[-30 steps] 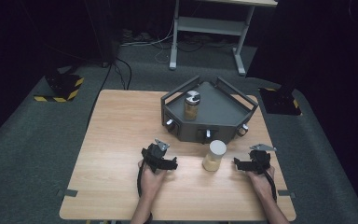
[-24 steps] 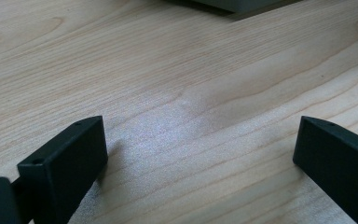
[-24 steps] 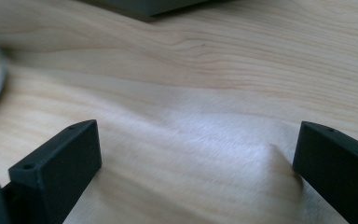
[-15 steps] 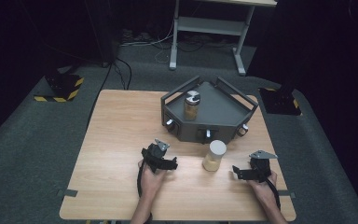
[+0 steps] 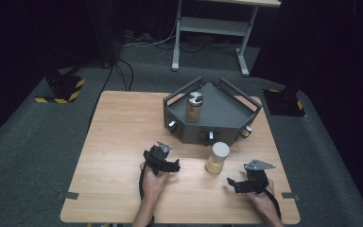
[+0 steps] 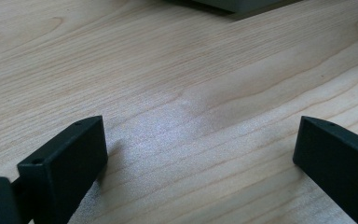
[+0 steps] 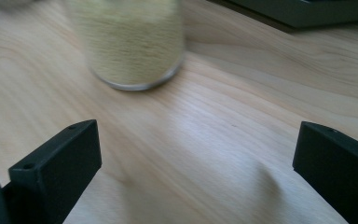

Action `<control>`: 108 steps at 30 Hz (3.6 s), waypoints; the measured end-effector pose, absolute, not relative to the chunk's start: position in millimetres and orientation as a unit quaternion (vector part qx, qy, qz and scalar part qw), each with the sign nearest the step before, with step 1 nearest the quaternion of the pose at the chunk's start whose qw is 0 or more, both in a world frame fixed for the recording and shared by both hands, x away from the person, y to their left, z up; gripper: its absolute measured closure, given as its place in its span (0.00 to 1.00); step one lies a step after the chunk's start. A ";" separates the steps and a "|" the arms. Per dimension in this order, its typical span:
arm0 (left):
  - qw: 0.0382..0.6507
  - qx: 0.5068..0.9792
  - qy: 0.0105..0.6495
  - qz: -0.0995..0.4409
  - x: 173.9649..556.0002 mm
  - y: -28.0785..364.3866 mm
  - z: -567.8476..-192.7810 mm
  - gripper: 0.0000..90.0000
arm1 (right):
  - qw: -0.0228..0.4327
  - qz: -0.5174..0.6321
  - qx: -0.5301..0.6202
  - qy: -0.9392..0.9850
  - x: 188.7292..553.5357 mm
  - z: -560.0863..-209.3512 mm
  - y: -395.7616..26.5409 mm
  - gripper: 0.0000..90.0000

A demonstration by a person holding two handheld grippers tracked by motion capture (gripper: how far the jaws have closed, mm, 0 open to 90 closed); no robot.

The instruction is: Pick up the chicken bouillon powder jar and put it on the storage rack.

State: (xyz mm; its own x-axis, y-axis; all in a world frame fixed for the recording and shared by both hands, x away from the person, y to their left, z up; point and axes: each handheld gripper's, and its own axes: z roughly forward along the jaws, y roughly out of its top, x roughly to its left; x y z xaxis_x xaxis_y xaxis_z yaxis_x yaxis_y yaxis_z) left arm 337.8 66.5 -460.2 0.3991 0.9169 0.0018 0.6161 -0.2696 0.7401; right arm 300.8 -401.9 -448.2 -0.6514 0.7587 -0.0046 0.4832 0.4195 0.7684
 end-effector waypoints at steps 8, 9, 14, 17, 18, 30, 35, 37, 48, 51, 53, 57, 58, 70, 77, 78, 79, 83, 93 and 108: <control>0.337 0.765 0.501 0.223 337.8 66.3 -459.9 0.03 | 0.172 0.399 0.354 0.828 296.3 -447.3 -389.4 0.00; 0.337 0.765 0.501 0.223 337.9 66.4 -459.9 0.03 | 0.172 0.400 0.352 0.829 296.5 -447.0 -387.7 0.00; 0.337 0.765 0.501 0.223 337.8 66.3 -460.0 0.03 | 0.172 0.405 0.345 0.829 297.4 -445.1 -379.4 0.00; 0.338 0.765 0.501 0.222 337.8 66.5 -460.1 0.03 | 0.182 0.401 0.337 0.832 296.7 -443.1 -372.3 0.00; 0.338 0.765 0.501 0.223 337.8 66.5 -460.0 0.03 | 0.184 0.402 0.335 0.832 296.7 -442.9 -371.1 0.00; 0.337 0.766 0.500 0.222 338.0 66.6 -459.8 0.03 | 0.191 0.414 0.340 0.822 306.5 -439.7 -357.9 0.01; 0.337 0.766 0.500 0.222 338.0 66.6 -459.8 0.03 | 0.195 0.419 0.344 0.817 313.6 -437.7 -351.0 0.02; 0.337 0.766 0.501 0.222 337.9 66.6 -459.8 0.03 | 0.196 0.421 0.346 0.815 316.5 -436.7 -348.8 0.03; 0.337 0.766 0.501 0.222 338.0 66.4 -459.7 0.03 | 0.213 0.425 0.355 0.805 321.2 -429.7 -333.4 0.09; 0.337 0.766 0.501 0.222 337.9 66.4 -459.7 0.03 | 0.217 0.427 0.357 0.802 322.6 -429.3 -331.3 0.12; 0.337 0.766 0.501 0.222 337.9 66.4 -459.7 0.03 | 0.218 0.427 0.358 0.801 324.0 -428.6 -329.6 0.14; 0.337 0.766 0.501 0.222 337.9 66.4 -459.8 0.03 | 0.218 0.428 0.358 0.801 326.1 -427.9 -327.9 0.19; 0.337 0.766 0.501 0.222 338.0 66.4 -459.7 0.03 | 0.219 0.428 0.357 0.801 326.6 -428.0 -327.6 0.20; 0.337 0.766 0.501 0.222 338.0 66.4 -459.7 0.03 | 0.231 0.438 0.353 0.794 323.4 -427.6 -327.2 0.33; 0.337 0.766 0.501 0.222 337.9 66.4 -459.7 0.03 | 0.233 0.441 0.346 0.794 322.6 -426.9 -328.0 0.38; 0.337 0.766 0.501 0.222 338.0 66.4 -459.7 0.03 | 0.233 0.441 0.346 0.794 322.6 -426.9 -328.1 0.38; 0.337 0.766 0.501 0.222 338.0 66.4 -459.7 0.03 | 0.234 0.442 0.346 0.794 322.4 -427.0 -328.1 0.38; 0.337 0.766 0.501 0.222 337.9 66.4 -459.8 0.03 | 0.235 0.443 0.345 0.794 321.9 -427.5 -328.1 0.38; 0.337 0.766 0.501 0.222 338.0 66.6 -459.9 0.03 | 0.233 0.441 0.340 0.797 322.7 -425.3 -329.2 0.38; 0.337 0.766 0.500 0.222 338.0 66.6 -459.8 0.03 | 0.232 0.440 0.336 0.800 320.4 -417.0 -339.2 0.39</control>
State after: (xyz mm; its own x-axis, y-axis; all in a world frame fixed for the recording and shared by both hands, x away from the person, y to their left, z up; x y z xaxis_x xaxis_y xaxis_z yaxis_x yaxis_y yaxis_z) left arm 338.0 66.6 -459.8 0.4003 0.9164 0.0036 0.6167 -0.2723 0.7386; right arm 320.4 -339.2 -417.0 -0.6662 0.7421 -0.0747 0.3336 0.3861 0.8600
